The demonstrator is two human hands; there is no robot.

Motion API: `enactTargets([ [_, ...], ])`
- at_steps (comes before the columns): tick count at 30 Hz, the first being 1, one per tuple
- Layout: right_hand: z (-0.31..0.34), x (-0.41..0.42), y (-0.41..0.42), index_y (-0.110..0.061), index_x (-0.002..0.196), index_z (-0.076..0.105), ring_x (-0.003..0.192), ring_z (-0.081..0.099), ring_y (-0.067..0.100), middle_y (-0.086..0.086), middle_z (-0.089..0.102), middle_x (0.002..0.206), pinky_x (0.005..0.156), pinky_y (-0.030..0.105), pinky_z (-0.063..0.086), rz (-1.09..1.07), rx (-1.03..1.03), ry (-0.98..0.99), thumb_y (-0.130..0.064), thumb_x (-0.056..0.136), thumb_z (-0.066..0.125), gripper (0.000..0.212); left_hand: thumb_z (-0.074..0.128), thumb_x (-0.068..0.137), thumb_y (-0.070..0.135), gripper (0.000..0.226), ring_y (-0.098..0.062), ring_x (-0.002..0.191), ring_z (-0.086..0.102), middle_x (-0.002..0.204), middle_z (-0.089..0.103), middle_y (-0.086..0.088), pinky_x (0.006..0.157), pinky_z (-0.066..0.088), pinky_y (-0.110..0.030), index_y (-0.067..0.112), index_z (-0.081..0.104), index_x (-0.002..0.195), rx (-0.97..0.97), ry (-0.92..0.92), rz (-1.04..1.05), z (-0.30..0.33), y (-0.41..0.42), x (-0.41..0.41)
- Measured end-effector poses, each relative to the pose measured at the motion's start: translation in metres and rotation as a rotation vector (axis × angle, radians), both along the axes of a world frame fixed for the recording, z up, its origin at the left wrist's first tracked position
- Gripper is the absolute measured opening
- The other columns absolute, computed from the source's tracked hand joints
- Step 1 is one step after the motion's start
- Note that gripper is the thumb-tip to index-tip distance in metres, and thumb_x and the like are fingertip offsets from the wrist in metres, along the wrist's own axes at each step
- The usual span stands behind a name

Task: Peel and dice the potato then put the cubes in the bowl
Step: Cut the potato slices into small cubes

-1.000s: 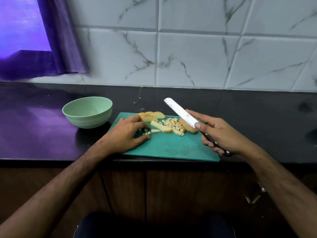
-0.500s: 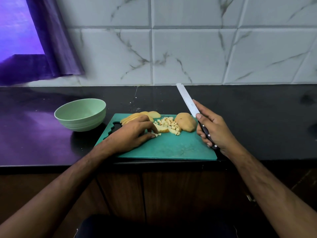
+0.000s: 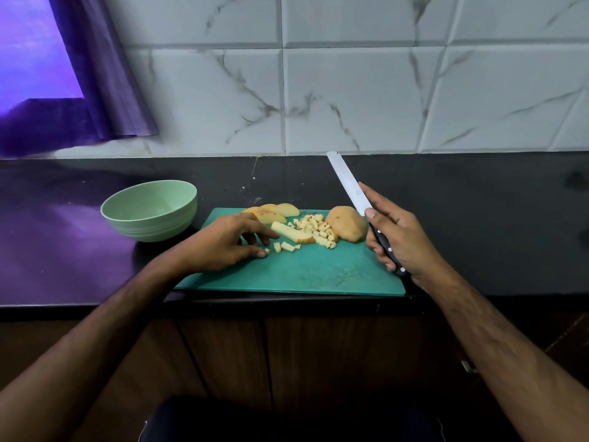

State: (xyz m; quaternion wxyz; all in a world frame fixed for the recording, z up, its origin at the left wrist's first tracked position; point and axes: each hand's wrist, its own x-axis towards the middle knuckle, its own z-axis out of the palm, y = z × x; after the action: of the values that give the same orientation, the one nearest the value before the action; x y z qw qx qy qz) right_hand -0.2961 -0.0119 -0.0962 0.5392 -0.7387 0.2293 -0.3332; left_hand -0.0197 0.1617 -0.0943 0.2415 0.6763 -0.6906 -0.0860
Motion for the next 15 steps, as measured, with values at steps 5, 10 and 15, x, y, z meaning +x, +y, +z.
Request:
enactTargets([
  [5,0.0,0.0,0.001,-0.051,0.148,0.044,0.038,0.033,0.017,0.007,0.044,0.057,0.034,0.02,0.032,-0.003,-0.01,0.007,-0.024,0.11,0.043,0.047,0.08,0.087,0.024,0.031,-0.005,0.089,0.063,0.1,0.065,0.012,0.08,0.049,-0.016,0.035,0.075,0.115,-0.028,0.024,0.001,0.0,-0.016,-0.024],
  [10,0.0,0.0,0.002,-0.051,0.148,0.044,0.038,0.033,0.016,0.007,0.044,0.056,0.033,0.02,0.032,-0.004,-0.01,0.012,-0.023,0.11,0.043,0.047,0.082,0.086,0.024,0.024,-0.006,0.088,0.063,0.097,0.064,0.011,0.082,0.053,-0.029,0.027,0.078,0.109,-0.031,0.001,0.024,0.005,-0.027,-0.043],
  [15,0.0,-0.001,0.002,-0.05,0.149,0.043,0.038,0.034,0.015,0.006,0.045,0.056,0.034,0.021,0.034,-0.003,-0.013,0.016,-0.023,0.11,0.043,0.047,0.081,0.086,0.022,0.023,-0.006,0.085,0.065,0.096,0.067,0.004,0.075,0.052,-0.022,0.024,0.079,0.109,-0.06,-0.022,0.03,0.004,-0.039,-0.056],
])
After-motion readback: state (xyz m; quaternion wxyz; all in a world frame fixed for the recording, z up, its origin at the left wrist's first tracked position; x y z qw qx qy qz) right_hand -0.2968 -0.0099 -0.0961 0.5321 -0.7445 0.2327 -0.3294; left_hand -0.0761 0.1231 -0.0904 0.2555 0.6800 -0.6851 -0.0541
